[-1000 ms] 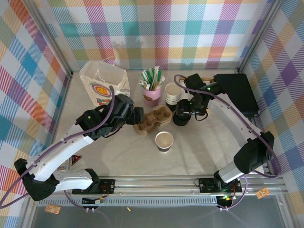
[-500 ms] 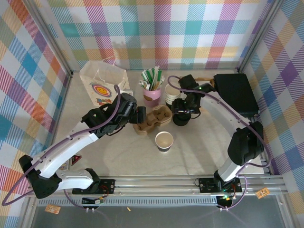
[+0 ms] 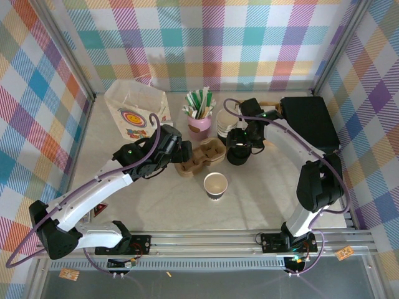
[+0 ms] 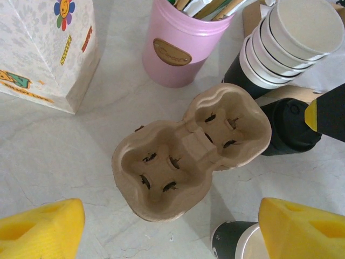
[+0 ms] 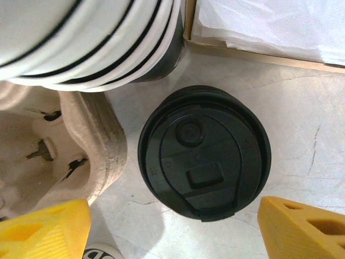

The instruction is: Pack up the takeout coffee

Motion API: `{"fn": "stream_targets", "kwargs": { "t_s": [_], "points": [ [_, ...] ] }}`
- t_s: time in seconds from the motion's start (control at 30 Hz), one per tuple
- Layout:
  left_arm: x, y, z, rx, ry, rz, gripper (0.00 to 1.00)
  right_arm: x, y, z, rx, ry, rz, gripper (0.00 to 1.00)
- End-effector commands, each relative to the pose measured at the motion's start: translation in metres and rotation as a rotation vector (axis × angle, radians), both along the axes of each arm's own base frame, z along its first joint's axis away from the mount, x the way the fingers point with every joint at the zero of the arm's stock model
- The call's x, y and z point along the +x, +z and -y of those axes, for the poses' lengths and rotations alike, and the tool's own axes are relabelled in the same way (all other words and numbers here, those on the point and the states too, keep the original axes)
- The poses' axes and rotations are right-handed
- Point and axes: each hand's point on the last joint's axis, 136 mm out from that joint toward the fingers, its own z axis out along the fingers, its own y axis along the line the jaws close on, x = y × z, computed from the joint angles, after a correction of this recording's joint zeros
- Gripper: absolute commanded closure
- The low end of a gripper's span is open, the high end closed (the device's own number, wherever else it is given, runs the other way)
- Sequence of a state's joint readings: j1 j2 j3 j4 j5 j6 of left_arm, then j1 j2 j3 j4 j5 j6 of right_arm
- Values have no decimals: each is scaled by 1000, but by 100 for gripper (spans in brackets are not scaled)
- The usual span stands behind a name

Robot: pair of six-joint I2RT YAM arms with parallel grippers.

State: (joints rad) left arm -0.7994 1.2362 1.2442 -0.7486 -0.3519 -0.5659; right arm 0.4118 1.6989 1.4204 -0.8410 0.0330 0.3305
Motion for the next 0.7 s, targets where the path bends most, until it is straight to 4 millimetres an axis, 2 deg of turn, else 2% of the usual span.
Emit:
{"fn": "stream_targets", "kwargs": {
  "t_s": [0.0, 0.4, 0.67],
  "points": [
    [5, 4, -5, -30, 51, 25, 17, 2, -8, 1, -5, 25, -12, 20],
    [9, -1, 4, -25, 34, -7, 17, 5, -19, 7, -41, 43, -19, 19],
    [2, -2, -2, -17, 37, -20, 17, 3, -29, 8, -46, 42, -30, 19]
  ]
}}
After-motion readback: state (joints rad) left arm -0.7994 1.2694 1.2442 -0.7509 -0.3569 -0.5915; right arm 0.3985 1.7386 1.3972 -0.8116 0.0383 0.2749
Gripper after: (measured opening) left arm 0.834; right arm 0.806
